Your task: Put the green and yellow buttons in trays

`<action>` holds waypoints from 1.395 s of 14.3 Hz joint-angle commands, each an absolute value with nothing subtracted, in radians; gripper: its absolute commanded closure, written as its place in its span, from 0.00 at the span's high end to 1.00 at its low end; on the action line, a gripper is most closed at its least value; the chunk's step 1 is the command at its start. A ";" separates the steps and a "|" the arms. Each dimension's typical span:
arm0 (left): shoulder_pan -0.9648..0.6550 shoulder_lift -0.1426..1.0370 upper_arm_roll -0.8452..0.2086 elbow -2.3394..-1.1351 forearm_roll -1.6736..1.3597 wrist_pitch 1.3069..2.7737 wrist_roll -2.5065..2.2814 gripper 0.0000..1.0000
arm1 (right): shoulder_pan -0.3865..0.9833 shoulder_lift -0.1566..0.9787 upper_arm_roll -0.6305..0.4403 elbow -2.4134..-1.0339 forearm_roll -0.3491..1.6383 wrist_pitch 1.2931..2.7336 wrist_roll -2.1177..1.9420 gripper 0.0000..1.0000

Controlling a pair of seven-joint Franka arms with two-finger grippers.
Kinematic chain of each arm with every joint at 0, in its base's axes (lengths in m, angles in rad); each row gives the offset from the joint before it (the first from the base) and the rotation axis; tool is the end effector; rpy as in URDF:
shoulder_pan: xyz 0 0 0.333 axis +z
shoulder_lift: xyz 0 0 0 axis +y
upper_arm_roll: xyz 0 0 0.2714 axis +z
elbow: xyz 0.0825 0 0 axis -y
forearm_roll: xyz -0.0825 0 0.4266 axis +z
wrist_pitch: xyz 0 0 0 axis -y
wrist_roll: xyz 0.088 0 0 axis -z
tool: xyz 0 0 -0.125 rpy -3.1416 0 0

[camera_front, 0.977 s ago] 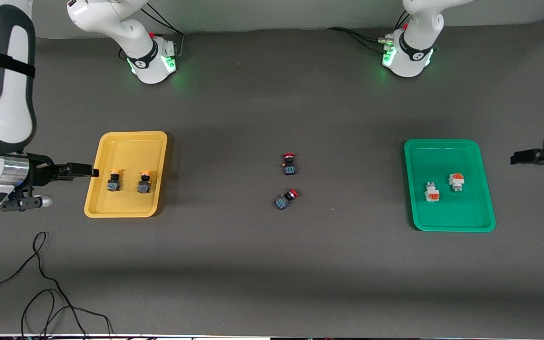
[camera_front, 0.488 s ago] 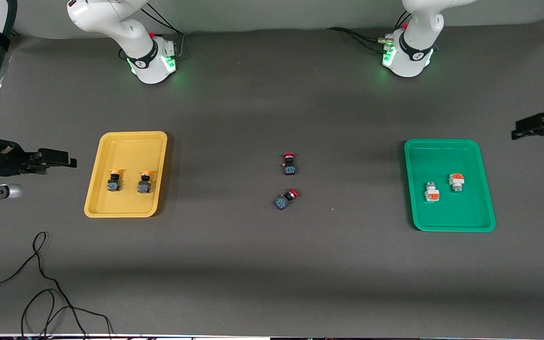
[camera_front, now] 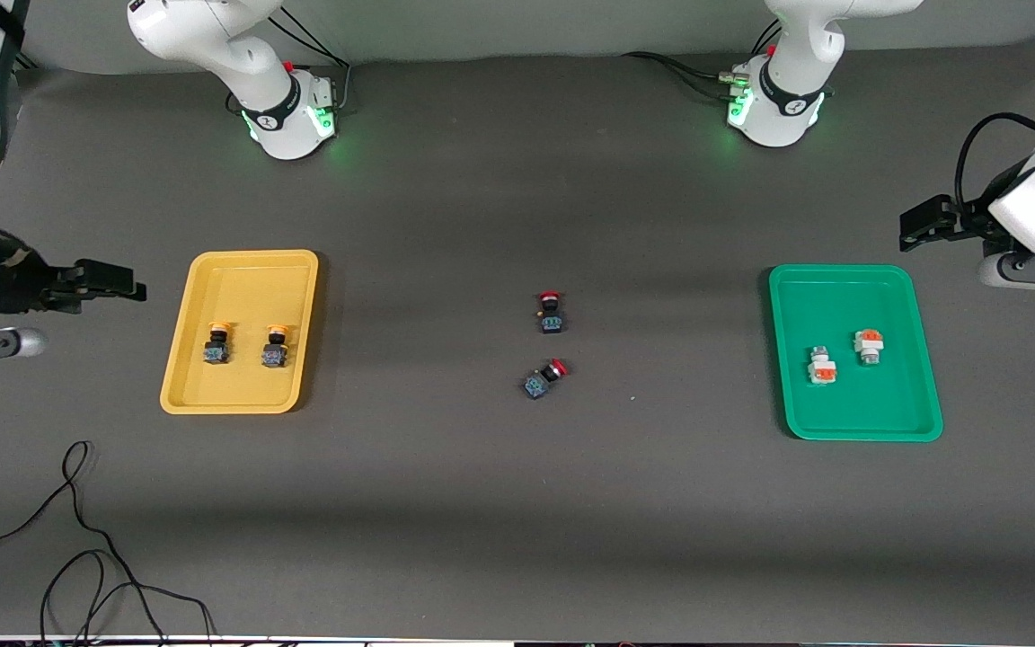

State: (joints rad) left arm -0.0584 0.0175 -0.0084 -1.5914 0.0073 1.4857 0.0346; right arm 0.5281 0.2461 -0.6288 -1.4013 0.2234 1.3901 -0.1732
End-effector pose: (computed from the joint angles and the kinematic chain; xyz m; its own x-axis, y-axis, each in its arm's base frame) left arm 0.5874 -0.0383 0.5342 0.9873 -0.1001 -0.1231 -0.1012 -0.9949 -0.0029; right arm 0.6263 0.0025 0.5083 0.9764 0.0979 -0.1923 0.0768 -0.9905 -0.1143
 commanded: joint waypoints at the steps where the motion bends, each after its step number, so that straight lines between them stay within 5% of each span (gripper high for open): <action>1: -0.081 -0.017 0.017 -1.617 -0.009 1.482 0.017 1.00 | 0.445 0.117 -0.507 -1.527 0.178 1.422 -0.100 1.00; 11: -0.077 -0.018 0.014 -1.617 -0.023 1.476 0.017 1.00 | 0.086 -0.044 -0.115 -1.774 0.095 1.561 0.017 1.00; 20: -0.075 -0.021 0.014 -1.618 -0.018 1.474 -0.002 1.00 | 0.095 -0.069 -0.118 -1.726 0.021 1.489 0.015 1.00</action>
